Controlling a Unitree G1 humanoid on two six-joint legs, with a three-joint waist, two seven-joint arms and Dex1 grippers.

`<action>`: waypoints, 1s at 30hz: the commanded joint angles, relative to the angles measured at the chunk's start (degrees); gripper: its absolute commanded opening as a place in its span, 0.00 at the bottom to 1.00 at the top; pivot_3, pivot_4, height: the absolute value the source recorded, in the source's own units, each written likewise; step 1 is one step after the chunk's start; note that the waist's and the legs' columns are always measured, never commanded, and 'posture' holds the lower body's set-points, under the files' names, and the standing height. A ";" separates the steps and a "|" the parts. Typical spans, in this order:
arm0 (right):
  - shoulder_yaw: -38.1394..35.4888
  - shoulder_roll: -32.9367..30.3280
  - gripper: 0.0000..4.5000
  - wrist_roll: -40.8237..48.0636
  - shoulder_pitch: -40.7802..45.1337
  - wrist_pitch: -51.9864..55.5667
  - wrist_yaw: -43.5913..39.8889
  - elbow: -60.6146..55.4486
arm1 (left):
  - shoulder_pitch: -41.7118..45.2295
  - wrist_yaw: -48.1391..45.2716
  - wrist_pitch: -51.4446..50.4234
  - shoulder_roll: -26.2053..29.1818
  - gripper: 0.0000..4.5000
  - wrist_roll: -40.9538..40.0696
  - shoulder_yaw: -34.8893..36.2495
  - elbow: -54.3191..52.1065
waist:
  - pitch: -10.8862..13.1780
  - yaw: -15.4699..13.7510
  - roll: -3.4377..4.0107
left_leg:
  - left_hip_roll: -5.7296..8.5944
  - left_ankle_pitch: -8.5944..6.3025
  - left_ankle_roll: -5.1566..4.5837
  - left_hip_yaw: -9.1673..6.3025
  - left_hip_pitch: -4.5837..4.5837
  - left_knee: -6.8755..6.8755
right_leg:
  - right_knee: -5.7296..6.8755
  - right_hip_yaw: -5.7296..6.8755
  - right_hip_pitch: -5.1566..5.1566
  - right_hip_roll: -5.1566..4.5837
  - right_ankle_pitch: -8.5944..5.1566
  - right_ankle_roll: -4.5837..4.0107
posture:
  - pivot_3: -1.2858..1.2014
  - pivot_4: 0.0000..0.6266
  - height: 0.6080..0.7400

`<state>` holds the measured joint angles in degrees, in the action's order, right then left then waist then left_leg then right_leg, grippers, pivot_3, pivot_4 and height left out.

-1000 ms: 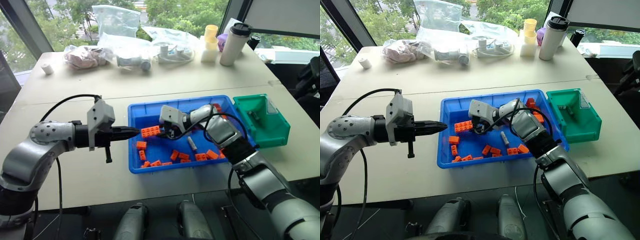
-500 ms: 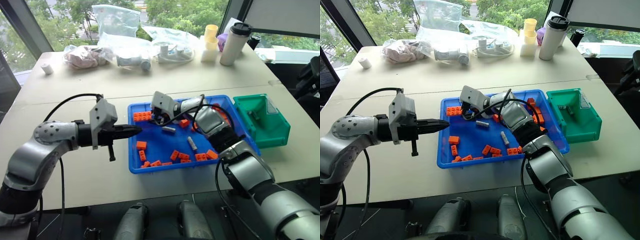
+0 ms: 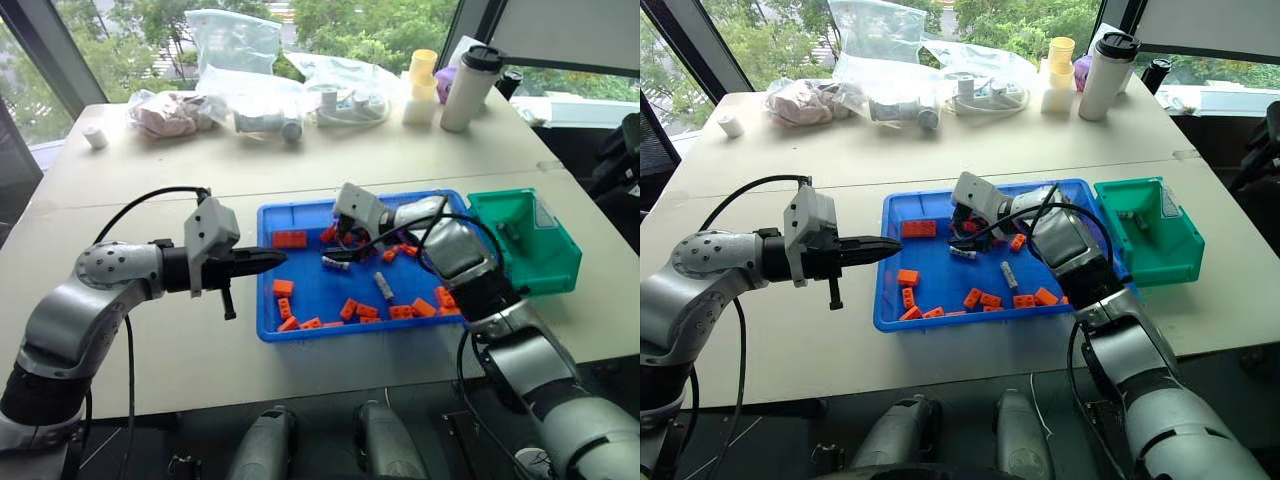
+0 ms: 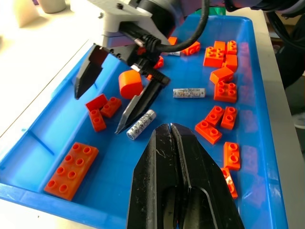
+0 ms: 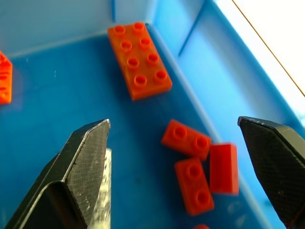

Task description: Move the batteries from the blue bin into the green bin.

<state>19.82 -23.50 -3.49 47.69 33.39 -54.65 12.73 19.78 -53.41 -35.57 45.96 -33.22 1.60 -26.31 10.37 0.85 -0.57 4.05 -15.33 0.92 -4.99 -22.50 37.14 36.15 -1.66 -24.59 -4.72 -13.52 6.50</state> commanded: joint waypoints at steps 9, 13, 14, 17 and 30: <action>-1.65 -2.48 1.00 5.38 -8.50 14.46 1.92 -17.59 | 0.63 0.29 1.20 -0.11 0.00 0.08 0.75 -0.87 | 0.00 0.08 0.00 | -0.01 0.00 0.00 0.03 0.02 0.03 | 0.03 -0.01 0.02 0.00 0.00 0.00 | 0.52 0.24 1.00; -0.84 -1.17 0.81 4.88 -8.97 14.47 4.86 -15.12 | 1.48 0.12 1.51 -0.35 0.00 0.47 0.05 -0.33 | 0.00 0.01 0.00 | 0.00 0.00 0.00 0.03 0.02 0.04 | 0.02 -0.01 0.03 -0.01 0.00 0.00 | 0.52 0.24 1.00; -0.55 -1.18 0.71 4.92 -9.09 14.37 5.06 -14.95 | 1.57 0.08 1.49 -0.36 0.00 0.43 0.01 -0.31 | 0.00 0.01 0.00 | 0.00 0.00 0.00 0.03 0.02 0.04 | 0.02 -0.01 0.03 -0.01 0.00 0.00 | 0.52 0.24 1.00; 0.28 -1.17 0.35 4.87 -9.42 14.32 5.83 -14.58 | 1.53 -0.18 1.68 -0.30 0.00 0.62 -0.14 -0.21 | 0.00 0.04 0.00 | 0.00 0.00 0.00 0.03 0.02 0.03 | 0.01 -0.01 0.03 -0.01 0.00 0.00 | 0.52 0.24 1.00; -14.98 -10.88 0.01 9.60 -5.78 25.51 8.12 -30.17 | 1.24 0.84 2.14 -2.62 0.00 0.75 -1.55 -0.87 | 0.01 -0.33 0.01 | 0.02 0.00 -0.01 0.02 -0.01 0.06 | 0.00 0.00 0.03 -0.03 0.01 0.00 | 0.52 0.24 1.00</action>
<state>11.27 -31.99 4.63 39.92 56.06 -47.04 -13.03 20.66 -52.73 -34.44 43.50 -32.69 0.03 -25.86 10.38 0.52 -0.56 4.08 -15.34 0.90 -4.97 -22.52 37.19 36.14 -1.65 -24.55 -4.77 -13.52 6.50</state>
